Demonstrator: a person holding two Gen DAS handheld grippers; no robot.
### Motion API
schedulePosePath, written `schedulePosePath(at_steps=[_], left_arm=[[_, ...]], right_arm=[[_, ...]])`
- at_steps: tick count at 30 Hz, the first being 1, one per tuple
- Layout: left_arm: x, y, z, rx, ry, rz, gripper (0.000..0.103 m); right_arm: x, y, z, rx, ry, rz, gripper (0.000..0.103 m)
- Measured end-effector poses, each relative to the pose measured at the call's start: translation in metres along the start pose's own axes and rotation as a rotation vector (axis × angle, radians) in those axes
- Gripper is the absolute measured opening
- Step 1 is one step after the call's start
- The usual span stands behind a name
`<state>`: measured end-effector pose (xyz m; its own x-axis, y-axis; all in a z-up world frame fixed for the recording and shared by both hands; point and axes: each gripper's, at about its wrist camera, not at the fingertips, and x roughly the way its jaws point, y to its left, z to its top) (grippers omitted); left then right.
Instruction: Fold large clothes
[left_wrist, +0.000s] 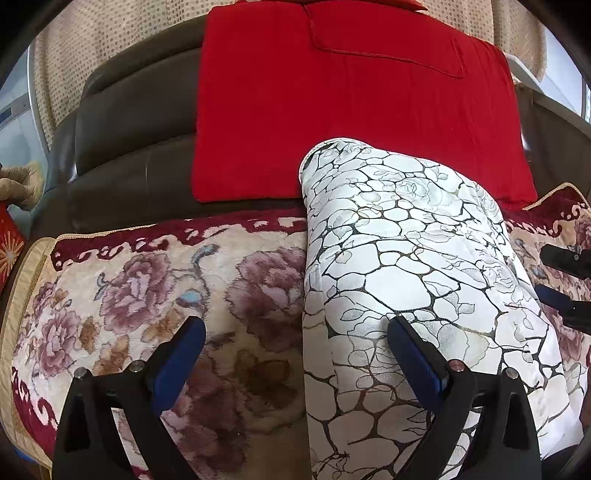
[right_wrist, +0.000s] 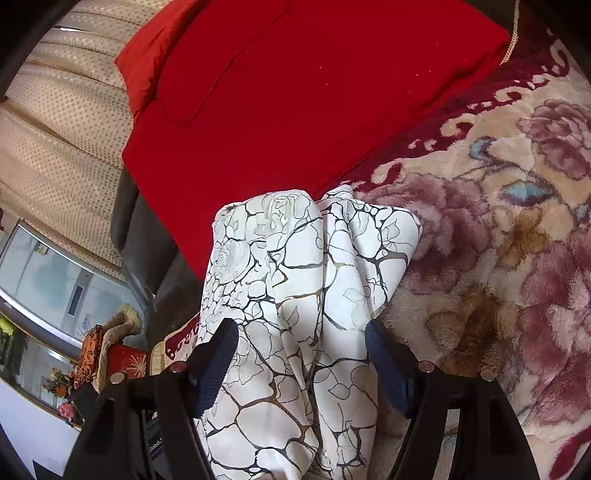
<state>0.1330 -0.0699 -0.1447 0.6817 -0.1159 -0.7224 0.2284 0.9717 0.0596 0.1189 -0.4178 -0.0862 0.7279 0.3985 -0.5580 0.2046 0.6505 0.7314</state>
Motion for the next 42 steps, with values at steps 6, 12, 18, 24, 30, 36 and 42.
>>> schedulePosePath(at_steps=[6, 12, 18, 24, 30, 36, 42], left_arm=[[0.003, -0.002, 0.001, -0.006, 0.005, -0.006, 0.099], [0.004, -0.003, 0.002, -0.011, 0.006, -0.014, 0.099], [0.005, -0.002, 0.002, -0.016, 0.009, -0.023, 0.099], [0.009, -0.001, 0.002, -0.018, 0.029, -0.071, 0.099], [0.016, -0.003, 0.000, -0.004, 0.106, -0.290, 0.099], [0.024, -0.003, -0.001, 0.003, 0.153, -0.391, 0.099], [0.027, -0.003, -0.002, -0.024, 0.168, -0.424, 0.099]], right_arm=[[0.001, -0.003, 0.001, 0.002, 0.010, 0.002, 0.075], [0.000, -0.006, 0.001, 0.010, 0.015, -0.004, 0.075], [0.001, -0.006, 0.001, 0.012, 0.019, -0.009, 0.075], [0.005, -0.007, -0.001, 0.018, 0.046, -0.006, 0.076], [0.015, -0.007, -0.005, 0.019, 0.098, 0.000, 0.077], [0.030, -0.008, -0.008, 0.035, 0.153, 0.036, 0.082], [0.053, -0.001, -0.011, 0.035, 0.207, 0.095, 0.088]])
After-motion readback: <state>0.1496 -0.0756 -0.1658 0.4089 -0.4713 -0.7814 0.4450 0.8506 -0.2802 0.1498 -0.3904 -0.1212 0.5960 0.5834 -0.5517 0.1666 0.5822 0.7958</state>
